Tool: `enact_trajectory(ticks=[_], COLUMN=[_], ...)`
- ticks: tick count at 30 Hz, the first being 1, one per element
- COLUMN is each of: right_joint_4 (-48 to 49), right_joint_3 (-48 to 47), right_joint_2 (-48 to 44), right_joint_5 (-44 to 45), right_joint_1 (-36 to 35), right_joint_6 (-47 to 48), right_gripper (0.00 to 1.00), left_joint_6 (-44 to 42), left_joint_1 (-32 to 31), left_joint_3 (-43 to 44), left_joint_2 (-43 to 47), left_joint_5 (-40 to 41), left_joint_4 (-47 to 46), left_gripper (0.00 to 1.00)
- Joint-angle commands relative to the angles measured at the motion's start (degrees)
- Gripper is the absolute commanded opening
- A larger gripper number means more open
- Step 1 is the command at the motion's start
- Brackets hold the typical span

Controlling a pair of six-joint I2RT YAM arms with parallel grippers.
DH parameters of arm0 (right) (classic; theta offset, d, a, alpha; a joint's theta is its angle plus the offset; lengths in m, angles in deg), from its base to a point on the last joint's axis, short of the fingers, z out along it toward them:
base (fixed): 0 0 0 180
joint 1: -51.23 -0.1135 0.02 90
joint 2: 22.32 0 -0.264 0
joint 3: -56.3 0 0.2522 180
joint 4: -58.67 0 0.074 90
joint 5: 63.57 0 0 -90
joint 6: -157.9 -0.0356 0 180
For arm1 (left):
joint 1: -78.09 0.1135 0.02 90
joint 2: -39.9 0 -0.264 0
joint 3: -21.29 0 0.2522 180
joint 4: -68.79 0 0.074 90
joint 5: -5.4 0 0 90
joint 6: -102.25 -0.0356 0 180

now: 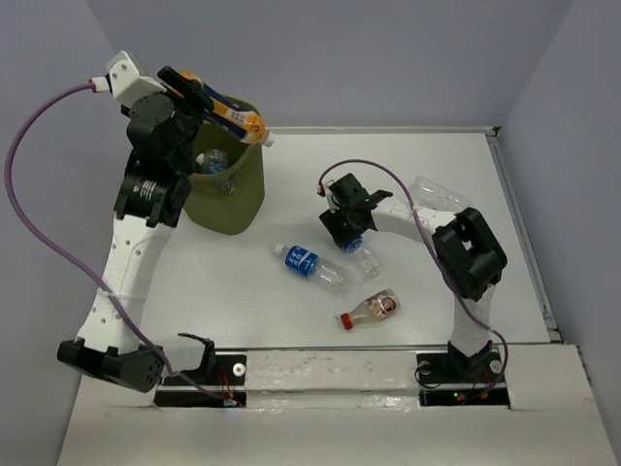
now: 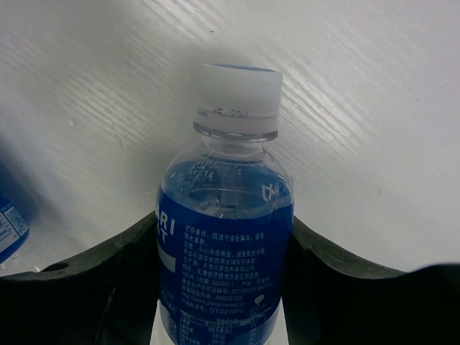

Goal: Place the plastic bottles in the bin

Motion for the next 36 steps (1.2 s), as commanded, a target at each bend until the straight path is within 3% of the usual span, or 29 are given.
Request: enact_trajectory(ticks=[1,8,23,26,33,36], right_joint_4=[3.8,5.5,7.2,8.6,10.0,11.2], right_joint_3=[0.9,2.7,6.7,7.4,8.5,9.2], right_joint_2=[-4.8,-10.4,-27.0,-29.3,-34.9,-36.5], right_joint_5=[3.1,4.8,7.4,7.2,6.3,4.9], right_joint_1=[1.0,1.0,1.0,1.0,1.0,1.0], right_joint_6=[-0.5,-1.6,-6.0,-6.6,-8.2,-8.4], right_gripper=[0.46,0.38,0.33,0.32,0.3,0.28], left_joint_6=[-5.1,-11.5,-22.8,-23.0,-21.1,-18.5], left_joint_1=[4.0,7.2,7.2,7.2,6.6,6.3], left_joint_3=[8.3,11.9,1.2,-0.5,-1.7,0.0], left_joint_2=[-4.9,-11.8,-15.9,-15.5,-14.6,-13.3], left_joint_5=[7.5,15.2,27.0,26.9,25.0,21.8], left_joint_4=[-6.0,-8.0,-22.3,-23.1,-22.4,-18.8], left_gripper=[0.4,0.41,0.49,0.57,0.99,0.99])
